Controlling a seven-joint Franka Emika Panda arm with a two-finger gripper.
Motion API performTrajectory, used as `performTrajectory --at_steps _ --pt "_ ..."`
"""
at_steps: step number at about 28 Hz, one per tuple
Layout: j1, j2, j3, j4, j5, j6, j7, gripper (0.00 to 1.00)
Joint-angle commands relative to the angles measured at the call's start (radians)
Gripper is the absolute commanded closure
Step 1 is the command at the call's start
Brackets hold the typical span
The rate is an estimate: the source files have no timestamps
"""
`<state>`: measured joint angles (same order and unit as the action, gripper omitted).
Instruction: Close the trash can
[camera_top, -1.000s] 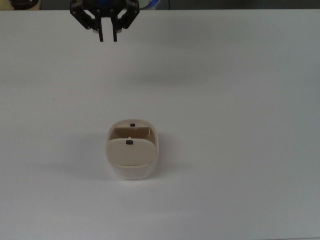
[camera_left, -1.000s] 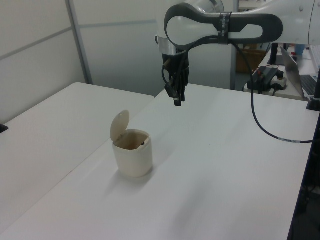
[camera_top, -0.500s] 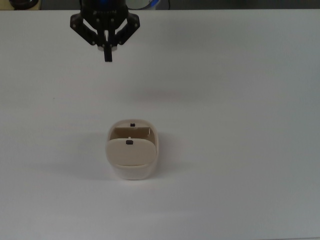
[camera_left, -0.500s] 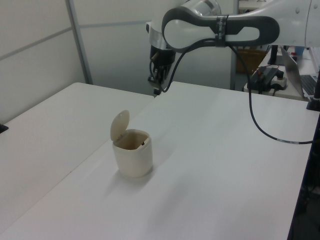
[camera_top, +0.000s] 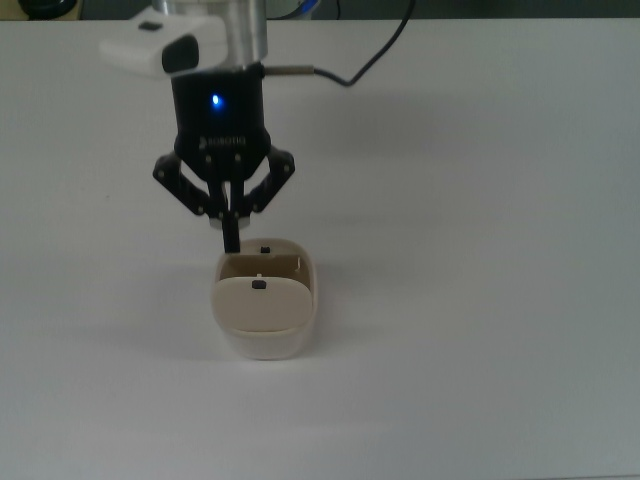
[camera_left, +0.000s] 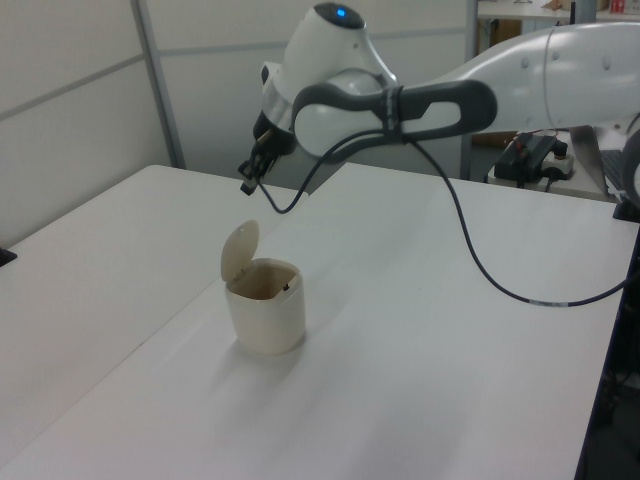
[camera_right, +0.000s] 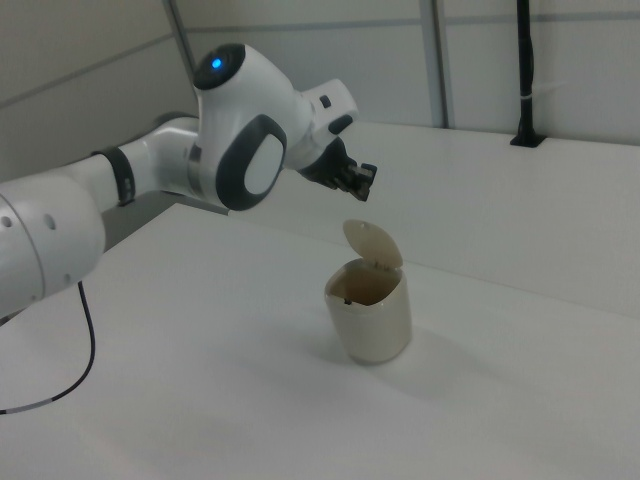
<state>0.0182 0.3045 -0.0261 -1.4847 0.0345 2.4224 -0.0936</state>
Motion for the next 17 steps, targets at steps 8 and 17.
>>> performTrajectory --at_steps 8,17 --pt "0.014 0.096 -0.003 0.014 0.012 0.055 0.021 1.0" --pt "0.025 0.091 -0.001 0.006 0.008 0.02 0.006 1.0"
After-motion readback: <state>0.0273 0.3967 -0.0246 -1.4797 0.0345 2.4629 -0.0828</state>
